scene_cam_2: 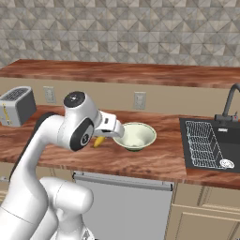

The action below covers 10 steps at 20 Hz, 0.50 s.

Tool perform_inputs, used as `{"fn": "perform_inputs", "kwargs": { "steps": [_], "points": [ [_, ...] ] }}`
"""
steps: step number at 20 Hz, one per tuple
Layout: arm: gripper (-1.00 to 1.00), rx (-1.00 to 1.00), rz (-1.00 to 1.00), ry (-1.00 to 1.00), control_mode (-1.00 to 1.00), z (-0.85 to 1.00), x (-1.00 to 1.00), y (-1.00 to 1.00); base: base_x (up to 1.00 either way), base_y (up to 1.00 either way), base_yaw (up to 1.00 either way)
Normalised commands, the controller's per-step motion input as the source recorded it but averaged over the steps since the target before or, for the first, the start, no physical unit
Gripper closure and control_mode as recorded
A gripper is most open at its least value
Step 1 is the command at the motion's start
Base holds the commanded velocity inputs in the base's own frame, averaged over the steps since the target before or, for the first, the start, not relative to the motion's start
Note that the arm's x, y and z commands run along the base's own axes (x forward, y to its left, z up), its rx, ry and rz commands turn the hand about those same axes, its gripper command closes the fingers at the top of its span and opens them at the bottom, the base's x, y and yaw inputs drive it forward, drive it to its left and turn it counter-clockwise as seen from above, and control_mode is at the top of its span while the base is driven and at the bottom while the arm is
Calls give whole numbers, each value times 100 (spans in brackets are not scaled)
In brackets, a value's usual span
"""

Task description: Pick the cucumbers from the cabinet and place them in one bowl. Pick the banana from the sink and place it in the other bowl.

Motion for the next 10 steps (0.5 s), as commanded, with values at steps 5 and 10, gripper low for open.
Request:
{"fn": "perform_inputs", "kwargs": {
  "steps": [5,10],
  "points": [
    [100,0,5,5,-100,0,74,-28,0,0,0],
    [100,-1,0,16,-100,0,77,-13,0,0,0]
  ]
}}
